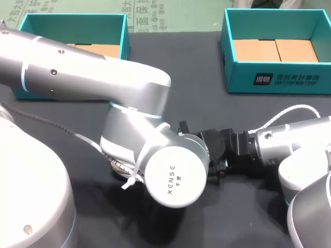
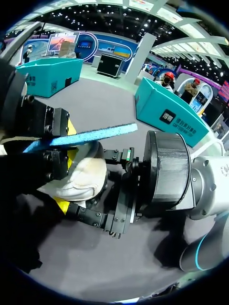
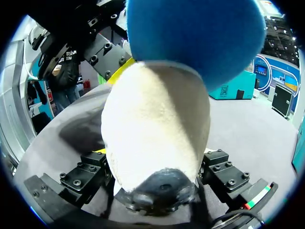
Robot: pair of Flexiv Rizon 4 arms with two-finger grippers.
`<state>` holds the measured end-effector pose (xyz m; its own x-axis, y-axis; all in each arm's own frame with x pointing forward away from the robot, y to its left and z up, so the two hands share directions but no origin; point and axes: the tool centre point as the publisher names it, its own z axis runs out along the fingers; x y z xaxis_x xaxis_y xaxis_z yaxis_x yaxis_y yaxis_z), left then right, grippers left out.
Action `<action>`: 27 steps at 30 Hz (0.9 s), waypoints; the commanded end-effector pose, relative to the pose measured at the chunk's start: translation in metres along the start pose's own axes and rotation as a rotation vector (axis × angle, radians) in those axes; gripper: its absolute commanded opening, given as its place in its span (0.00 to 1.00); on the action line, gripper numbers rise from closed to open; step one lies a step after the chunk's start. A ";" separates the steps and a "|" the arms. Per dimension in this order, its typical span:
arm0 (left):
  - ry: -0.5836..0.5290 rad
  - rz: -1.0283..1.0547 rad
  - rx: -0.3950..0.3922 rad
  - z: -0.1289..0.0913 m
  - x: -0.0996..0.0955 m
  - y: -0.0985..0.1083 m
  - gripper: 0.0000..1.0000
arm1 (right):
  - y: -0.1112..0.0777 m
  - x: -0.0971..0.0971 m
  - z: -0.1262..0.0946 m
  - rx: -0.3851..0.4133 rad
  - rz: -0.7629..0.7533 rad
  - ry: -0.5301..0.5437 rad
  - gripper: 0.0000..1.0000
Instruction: Take the shoe out of the shoebox, open the shoe tongue, remove and reinsert the insole, then place the shoe into the shoebox
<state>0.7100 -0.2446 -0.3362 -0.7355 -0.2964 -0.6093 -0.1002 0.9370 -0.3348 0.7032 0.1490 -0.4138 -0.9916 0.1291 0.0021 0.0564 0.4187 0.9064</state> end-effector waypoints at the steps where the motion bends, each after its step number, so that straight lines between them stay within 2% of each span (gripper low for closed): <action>1: 0.016 -0.005 0.026 -0.004 -0.004 0.005 0.00 | 0.000 0.000 0.001 0.004 0.001 -0.001 0.00; 10: 0.093 -0.041 0.088 -0.015 -0.012 -0.002 0.00 | 0.000 0.000 0.001 0.004 0.001 -0.001 0.00; 21: 0.178 -0.084 0.176 -0.036 -0.021 -0.033 0.00 | 0.000 0.000 0.001 0.004 0.001 -0.001 0.00; 27: 0.296 -0.109 0.207 -0.045 -0.027 -0.051 0.00 | 0.000 0.000 0.001 0.004 0.001 -0.001 0.00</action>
<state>0.6966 -0.2784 -0.2785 -0.8555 -0.3326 -0.3969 -0.0722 0.8356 -0.5446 0.7032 0.1490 -0.4138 -0.9916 0.1290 0.0020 0.0563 0.4186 0.9064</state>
